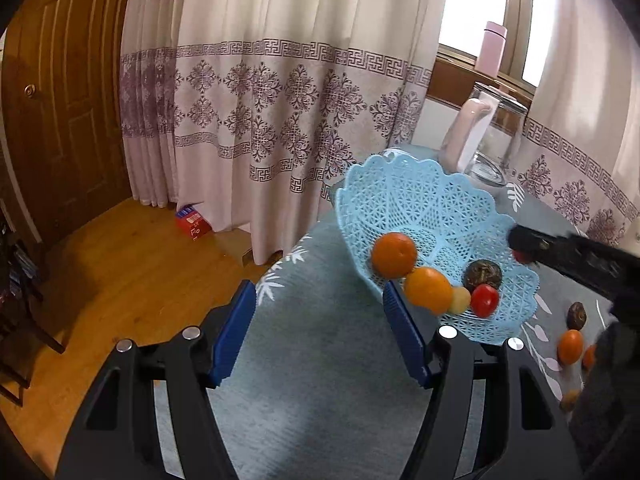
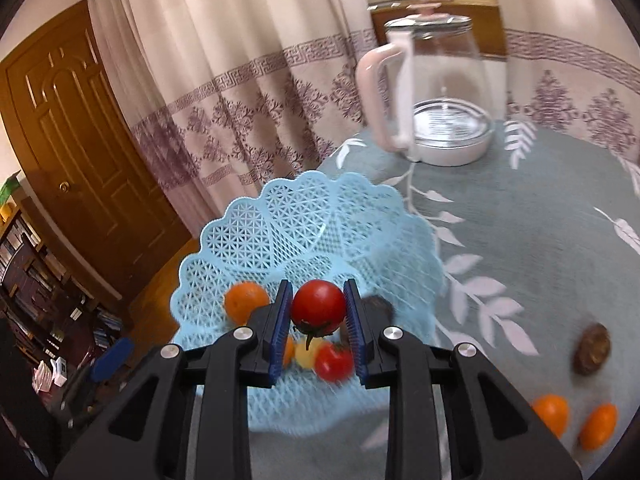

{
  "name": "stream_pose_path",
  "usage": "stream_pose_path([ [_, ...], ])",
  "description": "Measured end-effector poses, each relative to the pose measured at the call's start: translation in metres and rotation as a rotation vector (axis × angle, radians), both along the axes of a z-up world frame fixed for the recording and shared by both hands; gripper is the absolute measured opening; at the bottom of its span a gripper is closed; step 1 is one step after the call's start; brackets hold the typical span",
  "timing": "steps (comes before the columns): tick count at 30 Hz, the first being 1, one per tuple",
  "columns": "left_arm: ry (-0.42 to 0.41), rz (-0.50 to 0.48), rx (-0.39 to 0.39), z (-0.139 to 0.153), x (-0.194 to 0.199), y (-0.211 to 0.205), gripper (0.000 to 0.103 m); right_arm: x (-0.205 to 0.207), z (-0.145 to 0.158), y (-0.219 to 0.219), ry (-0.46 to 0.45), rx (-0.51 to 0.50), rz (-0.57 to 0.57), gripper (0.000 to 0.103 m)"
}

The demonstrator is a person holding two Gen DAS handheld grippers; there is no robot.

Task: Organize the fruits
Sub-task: 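Carry the red tomato into the basket with the right tool and release it, then move both open tools back toward the remaining oranges on the cloth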

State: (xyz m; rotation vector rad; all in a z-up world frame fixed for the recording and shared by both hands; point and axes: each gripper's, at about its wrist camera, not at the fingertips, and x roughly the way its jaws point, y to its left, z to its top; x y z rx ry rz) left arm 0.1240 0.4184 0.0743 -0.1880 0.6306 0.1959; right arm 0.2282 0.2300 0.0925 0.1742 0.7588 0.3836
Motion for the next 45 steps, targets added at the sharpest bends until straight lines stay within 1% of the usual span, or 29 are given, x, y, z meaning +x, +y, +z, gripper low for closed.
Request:
stream_pose_path([
  [5,0.005,-0.004,0.023,-0.001,-0.002,0.003,0.068,0.039,-0.004,0.020,0.079,0.009,0.028,0.027],
  [9,0.008,-0.010,0.039,0.000,-0.005,0.006,0.068,0.052,-0.010,0.025,0.098,0.020,0.018,0.028],
  [10,0.008,-0.010,0.042,0.001,-0.006,0.006,0.068,0.054,-0.012,0.025,0.105,0.032,0.013,0.029],
  [11,0.009,-0.011,0.046,0.002,-0.006,0.007,0.068,0.054,-0.013,0.023,0.108,0.043,0.006,0.034],
  [12,0.009,-0.013,0.049,0.003,-0.007,0.007,0.068,0.054,-0.013,0.020,0.109,0.055,-0.002,0.036],
  [14,0.005,-0.013,0.054,0.005,-0.010,0.008,0.071,0.050,-0.013,0.015,0.099,0.074,-0.013,0.039],
  [15,-0.001,-0.011,0.057,0.006,-0.012,0.009,0.076,0.045,-0.012,0.010,0.088,0.082,-0.022,0.041],
  [16,-0.005,-0.010,0.059,0.007,-0.014,0.010,0.077,0.040,-0.011,0.005,0.077,0.090,-0.034,0.045],
  [17,-0.005,-0.010,0.060,0.007,-0.015,0.010,0.077,0.035,-0.009,-0.001,0.064,0.099,-0.048,0.047],
  [21,-0.003,-0.016,0.066,0.009,-0.019,0.005,0.077,0.002,-0.004,-0.031,0.005,0.136,-0.106,0.048],
  [24,-0.011,-0.029,0.074,0.012,-0.022,-0.003,0.077,-0.024,-0.002,-0.053,-0.040,0.130,-0.149,0.048],
  [30,-0.019,-0.073,0.087,0.018,-0.028,-0.029,0.077,-0.067,-0.001,-0.099,-0.088,0.112,-0.247,0.048],
  [33,-0.026,-0.096,0.100,0.022,-0.032,-0.043,0.077,-0.083,-0.004,-0.121,-0.102,0.114,-0.287,0.048],
  [34,-0.030,-0.105,0.106,0.024,-0.035,-0.050,0.077,-0.090,-0.006,-0.132,-0.109,0.116,-0.309,0.056],
  [35,-0.034,-0.111,0.109,0.026,-0.037,-0.055,0.077,-0.095,-0.007,-0.140,-0.116,0.122,-0.328,0.067],
  [36,-0.037,-0.117,0.112,0.027,-0.040,-0.059,0.078,-0.101,-0.008,-0.148,-0.124,0.130,-0.347,0.070],
  [41,-0.059,-0.141,0.128,0.034,-0.049,-0.084,0.081,-0.122,-0.019,-0.191,-0.122,0.148,-0.430,0.070],
  [45,-0.049,-0.185,0.135,0.030,-0.049,-0.110,0.081,-0.131,-0.032,-0.223,-0.096,0.139,-0.484,0.070],
])
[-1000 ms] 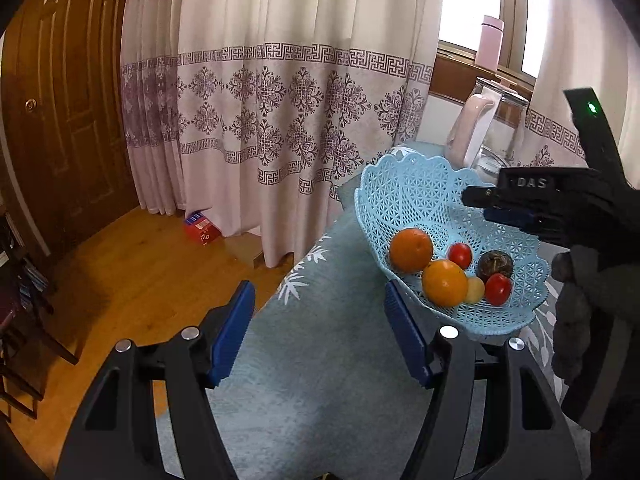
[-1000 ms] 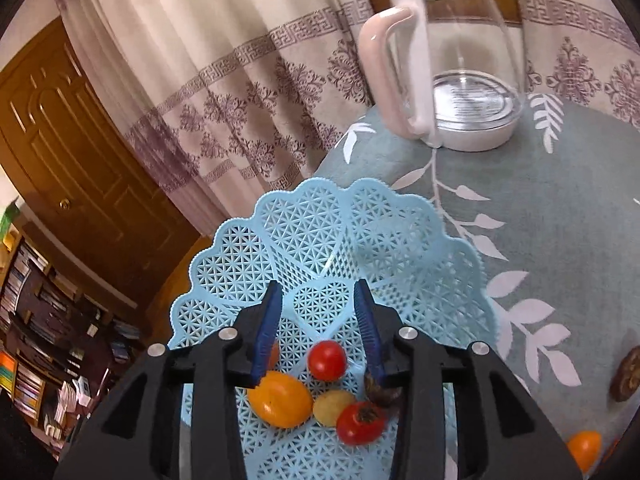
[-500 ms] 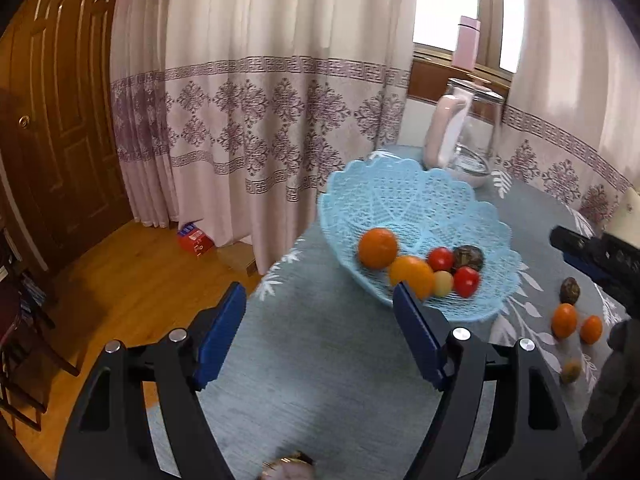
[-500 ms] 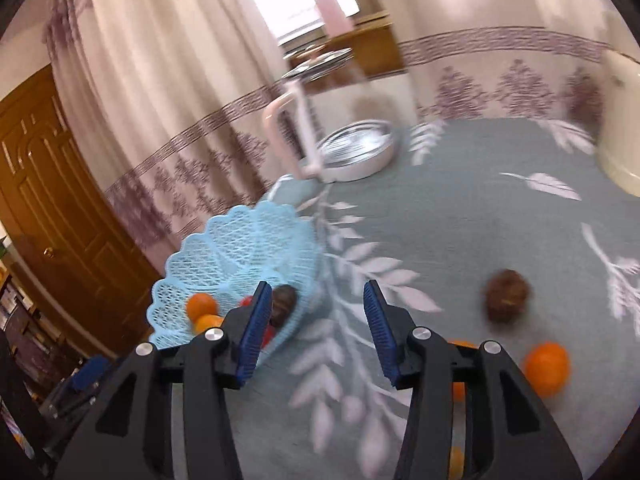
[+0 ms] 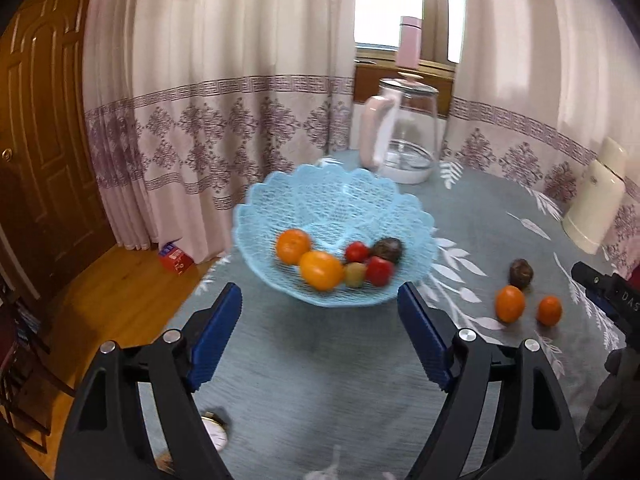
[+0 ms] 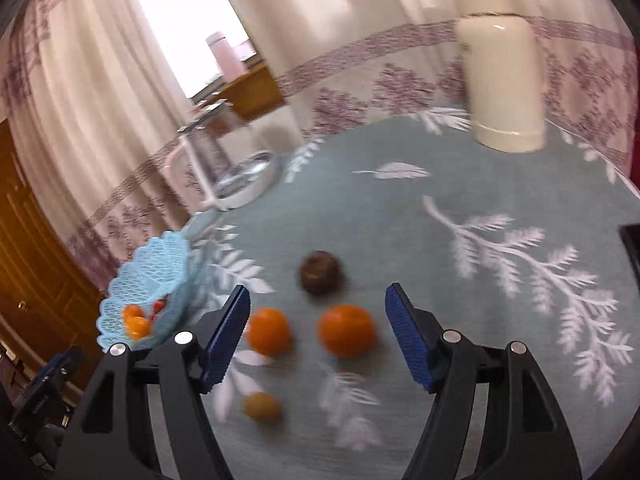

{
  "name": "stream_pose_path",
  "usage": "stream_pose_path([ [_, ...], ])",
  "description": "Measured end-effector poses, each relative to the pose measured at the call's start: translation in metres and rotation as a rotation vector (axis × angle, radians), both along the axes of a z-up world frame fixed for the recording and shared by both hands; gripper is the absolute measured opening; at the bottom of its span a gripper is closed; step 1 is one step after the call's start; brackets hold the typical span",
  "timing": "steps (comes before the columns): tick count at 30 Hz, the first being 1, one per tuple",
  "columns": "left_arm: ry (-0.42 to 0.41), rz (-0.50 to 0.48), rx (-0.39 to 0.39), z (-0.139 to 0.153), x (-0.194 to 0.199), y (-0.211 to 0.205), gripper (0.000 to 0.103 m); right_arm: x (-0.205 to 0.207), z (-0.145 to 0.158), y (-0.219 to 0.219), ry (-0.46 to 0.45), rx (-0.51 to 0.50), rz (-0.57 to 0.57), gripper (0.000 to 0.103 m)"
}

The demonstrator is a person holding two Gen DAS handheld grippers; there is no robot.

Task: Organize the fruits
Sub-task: 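Move both open tools back toward the remaining oranges on the cloth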

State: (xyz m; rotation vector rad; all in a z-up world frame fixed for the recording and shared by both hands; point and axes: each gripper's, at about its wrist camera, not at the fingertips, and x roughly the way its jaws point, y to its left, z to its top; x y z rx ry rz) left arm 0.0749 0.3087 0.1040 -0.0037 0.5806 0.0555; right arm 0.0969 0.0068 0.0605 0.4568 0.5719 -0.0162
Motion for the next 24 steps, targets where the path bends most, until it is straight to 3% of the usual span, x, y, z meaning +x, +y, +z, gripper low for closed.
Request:
stream_pose_path([
  [9,0.047,-0.102,0.021,-0.013,0.010,-0.057,0.082,-0.025,-0.026,-0.048,0.053,-0.022,-0.049,0.070],
  [17,0.066,-0.155,0.048,-0.018,0.022,-0.088,0.082,-0.032,-0.035,-0.043,0.049,-0.038,-0.042,0.070],
  [24,0.116,-0.286,0.069,-0.031,0.051,-0.128,0.082,-0.033,-0.036,-0.046,0.046,-0.012,-0.041,0.070],
])
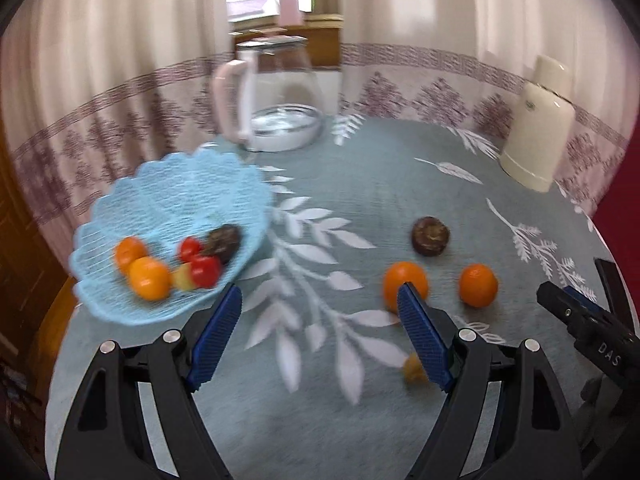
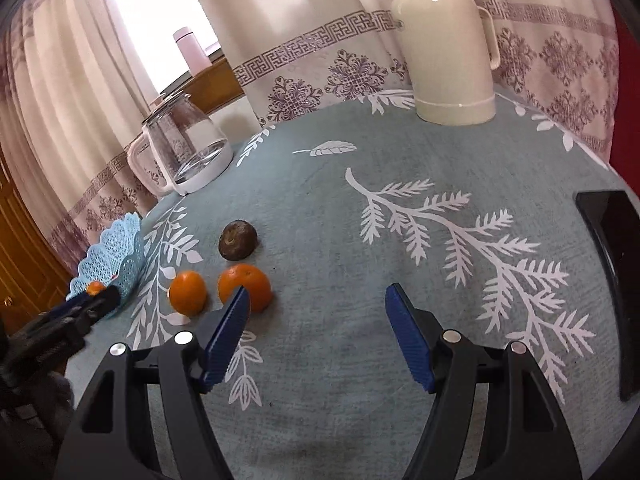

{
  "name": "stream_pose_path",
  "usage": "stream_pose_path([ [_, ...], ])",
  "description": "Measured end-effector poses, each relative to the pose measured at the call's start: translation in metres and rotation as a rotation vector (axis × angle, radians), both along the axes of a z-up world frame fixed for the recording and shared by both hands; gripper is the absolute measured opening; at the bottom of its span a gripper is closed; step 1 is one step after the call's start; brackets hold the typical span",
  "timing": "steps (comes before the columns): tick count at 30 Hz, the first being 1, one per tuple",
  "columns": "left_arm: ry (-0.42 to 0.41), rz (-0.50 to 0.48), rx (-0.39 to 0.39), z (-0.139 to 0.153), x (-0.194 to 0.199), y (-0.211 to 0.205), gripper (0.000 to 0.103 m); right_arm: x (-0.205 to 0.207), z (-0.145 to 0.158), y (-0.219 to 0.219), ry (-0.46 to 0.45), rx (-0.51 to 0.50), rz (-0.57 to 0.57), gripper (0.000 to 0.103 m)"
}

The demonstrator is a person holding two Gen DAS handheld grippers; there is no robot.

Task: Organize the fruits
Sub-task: 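Move both open tools back toward the remaining oranges on the cloth, then grasp an orange with the left tool while the right tool approaches another orange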

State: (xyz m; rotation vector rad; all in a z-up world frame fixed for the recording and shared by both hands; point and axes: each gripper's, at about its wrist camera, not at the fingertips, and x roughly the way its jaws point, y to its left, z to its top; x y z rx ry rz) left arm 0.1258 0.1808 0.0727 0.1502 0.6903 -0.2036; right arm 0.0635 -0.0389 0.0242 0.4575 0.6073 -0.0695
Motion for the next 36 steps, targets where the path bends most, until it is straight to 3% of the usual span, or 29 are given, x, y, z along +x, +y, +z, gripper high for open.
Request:
stream_pose_path([
  [8,0.118,-0.138,-0.019,-0.025,0.033,-0.030,0.079,0.002,-0.002,0.001,0.006,0.005,0.011,0.070],
  [15,0.194,-0.185,-0.053,-0.042,0.049,-0.039,0.058,0.004,-0.002,0.000,0.014,0.012,0.011,0.070],
  [18,0.203,-0.195,-0.064,-0.046,0.052,-0.042,0.055,0.004,-0.003,0.001,0.015,0.009,0.011,0.070],
  [24,0.211,-0.206,-0.079,-0.050,0.053,-0.041,0.039,0.005,-0.003,0.001,0.020,0.007,0.012,0.070],
  [36,0.168,-0.190,-0.109,-0.048,0.047,-0.035,0.039,0.009,-0.005,0.003,0.034,-0.001,0.020,0.070],
])
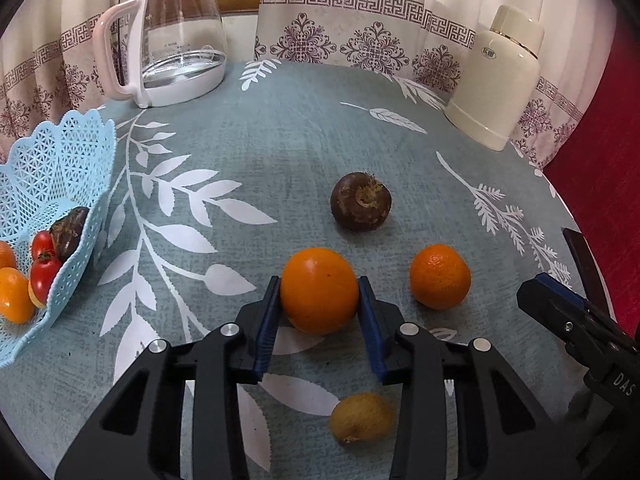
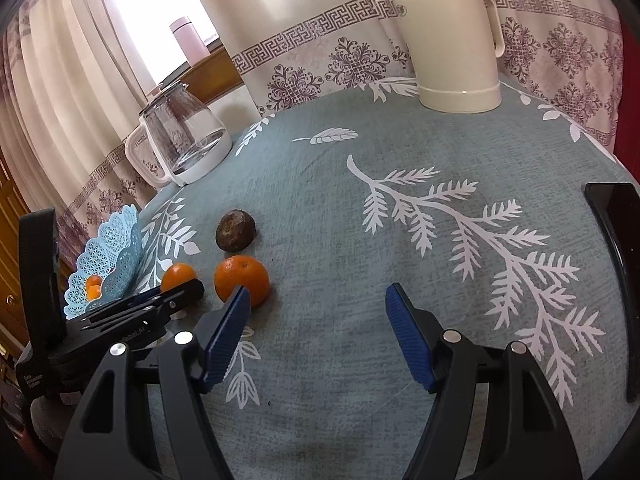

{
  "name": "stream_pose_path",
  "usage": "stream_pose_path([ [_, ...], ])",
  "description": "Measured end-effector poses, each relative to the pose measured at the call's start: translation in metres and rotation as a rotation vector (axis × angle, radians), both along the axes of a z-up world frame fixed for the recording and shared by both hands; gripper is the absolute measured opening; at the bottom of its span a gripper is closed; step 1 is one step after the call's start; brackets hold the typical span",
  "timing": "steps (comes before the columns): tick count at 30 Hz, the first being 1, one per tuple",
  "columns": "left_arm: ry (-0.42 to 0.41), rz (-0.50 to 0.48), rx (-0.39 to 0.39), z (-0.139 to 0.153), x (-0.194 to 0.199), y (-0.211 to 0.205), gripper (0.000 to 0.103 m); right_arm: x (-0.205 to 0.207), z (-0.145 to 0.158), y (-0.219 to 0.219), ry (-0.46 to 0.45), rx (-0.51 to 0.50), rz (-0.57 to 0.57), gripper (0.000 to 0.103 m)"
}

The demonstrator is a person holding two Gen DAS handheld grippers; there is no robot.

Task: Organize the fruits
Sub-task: 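Grasp an orange with the left tool while the right tool approaches another orange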

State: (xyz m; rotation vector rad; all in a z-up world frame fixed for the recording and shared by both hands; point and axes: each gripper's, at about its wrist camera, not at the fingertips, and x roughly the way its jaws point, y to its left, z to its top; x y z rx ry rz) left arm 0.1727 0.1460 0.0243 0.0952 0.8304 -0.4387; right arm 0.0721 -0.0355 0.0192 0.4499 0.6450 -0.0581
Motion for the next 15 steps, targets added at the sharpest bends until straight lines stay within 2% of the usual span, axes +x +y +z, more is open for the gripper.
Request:
stream_pose_path([
  [15,-0.080,0.054,-0.017,0.010,-0.010,0.013,0.039,0.003,-0.002,0.004,0.019,-0.022,-0.002,0.070],
])
